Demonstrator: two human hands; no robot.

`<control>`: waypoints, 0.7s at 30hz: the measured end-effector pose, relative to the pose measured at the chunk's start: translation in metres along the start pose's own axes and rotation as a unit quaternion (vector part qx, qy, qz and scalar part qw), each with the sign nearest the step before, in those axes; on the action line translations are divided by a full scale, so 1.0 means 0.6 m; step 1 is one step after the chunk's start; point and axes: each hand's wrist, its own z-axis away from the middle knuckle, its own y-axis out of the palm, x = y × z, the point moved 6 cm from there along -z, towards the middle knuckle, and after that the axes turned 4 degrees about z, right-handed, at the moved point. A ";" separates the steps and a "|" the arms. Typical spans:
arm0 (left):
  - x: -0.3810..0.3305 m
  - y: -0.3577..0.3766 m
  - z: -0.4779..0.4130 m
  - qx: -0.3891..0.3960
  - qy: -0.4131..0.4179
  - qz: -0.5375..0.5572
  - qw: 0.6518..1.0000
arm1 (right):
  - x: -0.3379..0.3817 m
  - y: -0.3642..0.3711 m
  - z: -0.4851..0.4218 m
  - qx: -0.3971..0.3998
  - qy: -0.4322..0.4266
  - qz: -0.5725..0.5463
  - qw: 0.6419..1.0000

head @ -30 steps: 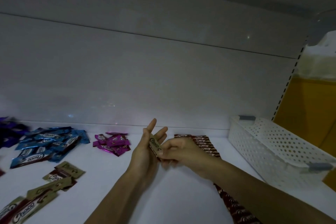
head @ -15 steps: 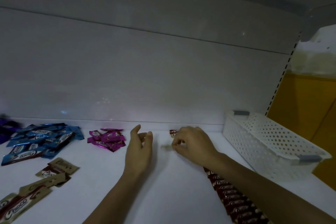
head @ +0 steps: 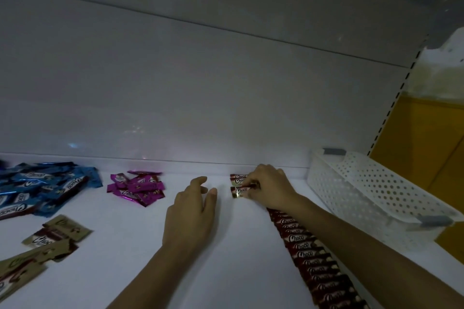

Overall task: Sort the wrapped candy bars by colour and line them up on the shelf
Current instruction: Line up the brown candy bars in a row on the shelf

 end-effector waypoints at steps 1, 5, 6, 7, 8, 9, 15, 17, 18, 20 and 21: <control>0.001 0.000 0.000 -0.001 -0.005 0.003 1.000 | -0.007 0.004 -0.009 -0.007 0.014 0.014 1.000; 0.003 0.000 0.001 0.000 -0.012 0.014 1.000 | -0.023 0.018 -0.035 -0.022 0.033 0.022 0.999; 0.002 0.000 0.001 0.001 -0.013 0.015 1.000 | -0.026 0.020 -0.038 -0.019 0.036 0.018 0.999; 0.003 0.000 0.001 0.001 -0.013 0.014 1.000 | -0.027 0.022 -0.039 -0.014 0.037 0.015 0.999; 0.003 0.001 0.000 0.002 -0.013 0.011 1.000 | -0.028 0.024 -0.040 -0.010 0.038 0.014 0.999; 0.004 0.002 0.000 0.003 -0.014 0.009 1.000 | -0.029 0.026 -0.041 -0.005 0.038 0.014 0.999; 0.003 0.002 0.001 0.011 -0.023 0.008 1.000 | -0.030 0.029 -0.043 -0.010 0.042 0.007 0.999; 0.003 0.001 0.001 0.012 -0.025 0.007 1.000 | -0.031 0.028 -0.042 -0.014 0.042 0.012 0.999; 0.003 0.001 0.000 0.012 -0.025 0.006 1.000 | -0.032 0.027 -0.041 -0.015 0.043 0.014 0.999; 0.003 0.001 0.000 0.014 -0.026 0.005 1.000 | -0.033 0.026 -0.039 -0.010 0.043 0.013 0.999; 0.003 0.001 0.000 0.014 -0.026 0.005 1.000 | -0.033 0.026 -0.039 -0.008 0.044 0.010 0.999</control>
